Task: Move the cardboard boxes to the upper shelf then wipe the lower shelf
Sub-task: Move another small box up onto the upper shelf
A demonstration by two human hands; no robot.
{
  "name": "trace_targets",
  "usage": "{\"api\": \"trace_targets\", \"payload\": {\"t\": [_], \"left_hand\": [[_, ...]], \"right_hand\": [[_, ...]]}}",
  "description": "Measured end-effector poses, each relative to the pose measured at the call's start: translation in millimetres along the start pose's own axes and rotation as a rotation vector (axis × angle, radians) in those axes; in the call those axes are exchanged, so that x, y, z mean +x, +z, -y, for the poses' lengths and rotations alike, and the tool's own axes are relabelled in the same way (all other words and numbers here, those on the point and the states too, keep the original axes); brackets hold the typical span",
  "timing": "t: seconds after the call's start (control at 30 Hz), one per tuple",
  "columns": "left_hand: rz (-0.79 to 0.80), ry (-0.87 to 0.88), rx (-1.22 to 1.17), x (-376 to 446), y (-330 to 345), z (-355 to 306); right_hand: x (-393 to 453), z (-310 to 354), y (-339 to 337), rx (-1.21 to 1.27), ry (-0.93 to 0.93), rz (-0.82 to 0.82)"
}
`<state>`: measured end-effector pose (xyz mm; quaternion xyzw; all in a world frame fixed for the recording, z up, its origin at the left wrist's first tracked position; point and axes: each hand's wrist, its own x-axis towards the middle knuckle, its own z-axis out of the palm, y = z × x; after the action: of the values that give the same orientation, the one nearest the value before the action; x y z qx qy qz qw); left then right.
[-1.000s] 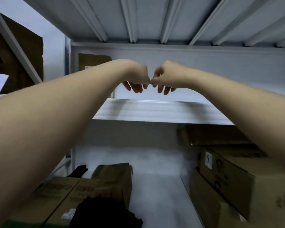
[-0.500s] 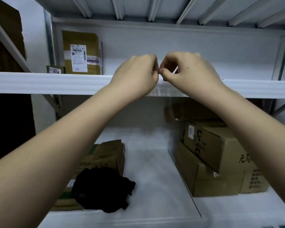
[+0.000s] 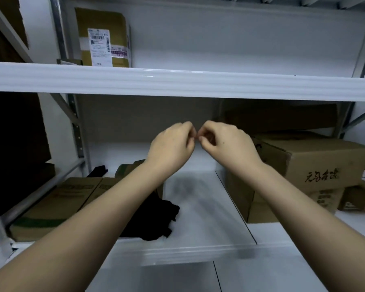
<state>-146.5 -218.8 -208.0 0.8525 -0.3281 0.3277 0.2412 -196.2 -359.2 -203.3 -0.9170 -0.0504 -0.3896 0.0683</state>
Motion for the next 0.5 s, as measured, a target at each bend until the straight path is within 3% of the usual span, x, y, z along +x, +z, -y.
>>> {"api": "trace_targets", "payload": {"t": [0.5], "left_hand": [[0.271,-0.221,0.077,-13.6,65.6,89.1]], "right_hand": [[1.6,-2.2,106.1,0.01,0.266,0.277]]}}
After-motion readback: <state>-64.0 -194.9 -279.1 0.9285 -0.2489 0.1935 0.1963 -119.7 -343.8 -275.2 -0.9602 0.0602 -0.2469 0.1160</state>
